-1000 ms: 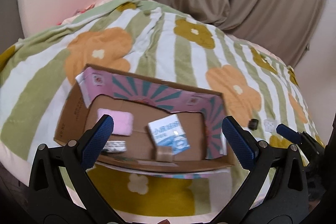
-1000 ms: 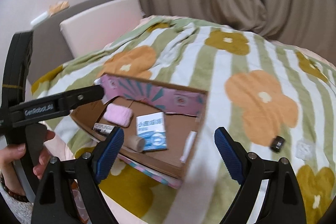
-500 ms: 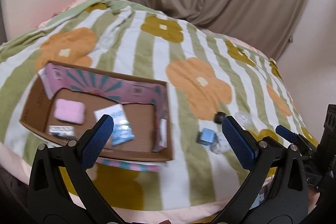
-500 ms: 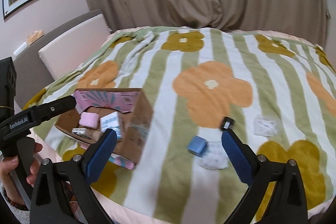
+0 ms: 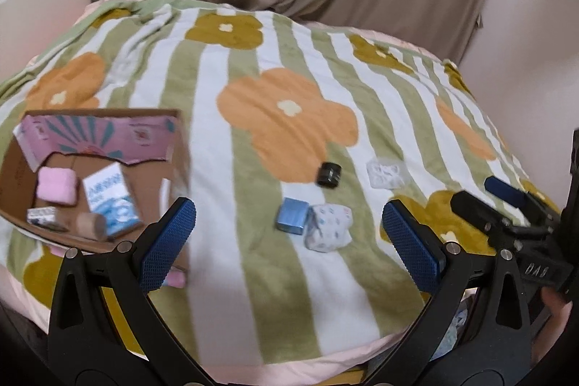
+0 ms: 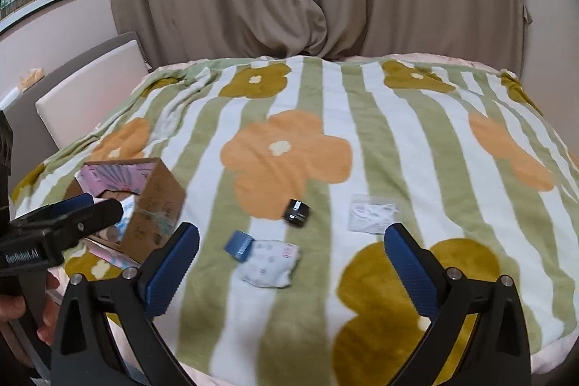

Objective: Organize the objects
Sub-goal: 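Move both tools back toward the remaining items on the blanket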

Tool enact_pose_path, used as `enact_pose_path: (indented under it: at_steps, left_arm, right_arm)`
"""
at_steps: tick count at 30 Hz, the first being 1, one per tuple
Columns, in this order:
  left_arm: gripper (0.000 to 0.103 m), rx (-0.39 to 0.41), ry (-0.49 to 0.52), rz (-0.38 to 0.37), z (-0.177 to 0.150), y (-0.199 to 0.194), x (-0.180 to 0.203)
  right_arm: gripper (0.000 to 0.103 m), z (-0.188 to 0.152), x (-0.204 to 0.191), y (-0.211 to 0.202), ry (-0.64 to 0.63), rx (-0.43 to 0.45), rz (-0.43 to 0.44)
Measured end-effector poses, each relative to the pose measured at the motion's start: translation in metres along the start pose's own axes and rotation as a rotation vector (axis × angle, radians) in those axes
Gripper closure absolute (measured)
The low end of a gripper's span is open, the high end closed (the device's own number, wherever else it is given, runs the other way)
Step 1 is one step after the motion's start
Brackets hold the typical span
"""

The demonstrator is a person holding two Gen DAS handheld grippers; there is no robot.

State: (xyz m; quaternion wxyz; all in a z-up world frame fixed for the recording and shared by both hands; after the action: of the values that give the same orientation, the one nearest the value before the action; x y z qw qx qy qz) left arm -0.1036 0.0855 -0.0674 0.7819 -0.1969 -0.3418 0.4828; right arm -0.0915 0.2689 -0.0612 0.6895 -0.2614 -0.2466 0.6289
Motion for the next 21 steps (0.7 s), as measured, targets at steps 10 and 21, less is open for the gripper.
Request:
enact_pose_path:
  at_steps: [10, 21]
  left_arm:
    - [0.0, -0.075, 0.036, -0.018, -0.043, 0.063, 0.034]
    - [0.009, -0.138, 0.106, -0.001, -0.068, 0.12, 0.055]
  right_arm:
    - [0.001, -0.008, 0.05, 0.038, 0.061, -0.069, -0.004]
    - [0.001, -0.022, 0.067, 0.107, 0.07, -0.16, 0.004]
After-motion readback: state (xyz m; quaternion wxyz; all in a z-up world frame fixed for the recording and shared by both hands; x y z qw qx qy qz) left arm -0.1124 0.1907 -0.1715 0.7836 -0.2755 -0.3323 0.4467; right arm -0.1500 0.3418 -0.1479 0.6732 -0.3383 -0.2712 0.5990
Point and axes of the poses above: each gripper's, at about its wrist camera, not at the fingertips, and y roughly the way its jaws point, x to its right, z to its top, the point moved 5 cm from there along y, roughly the way its jaws point, and after that the axes turned 11 degrees about -z, right-handed, at the moved point
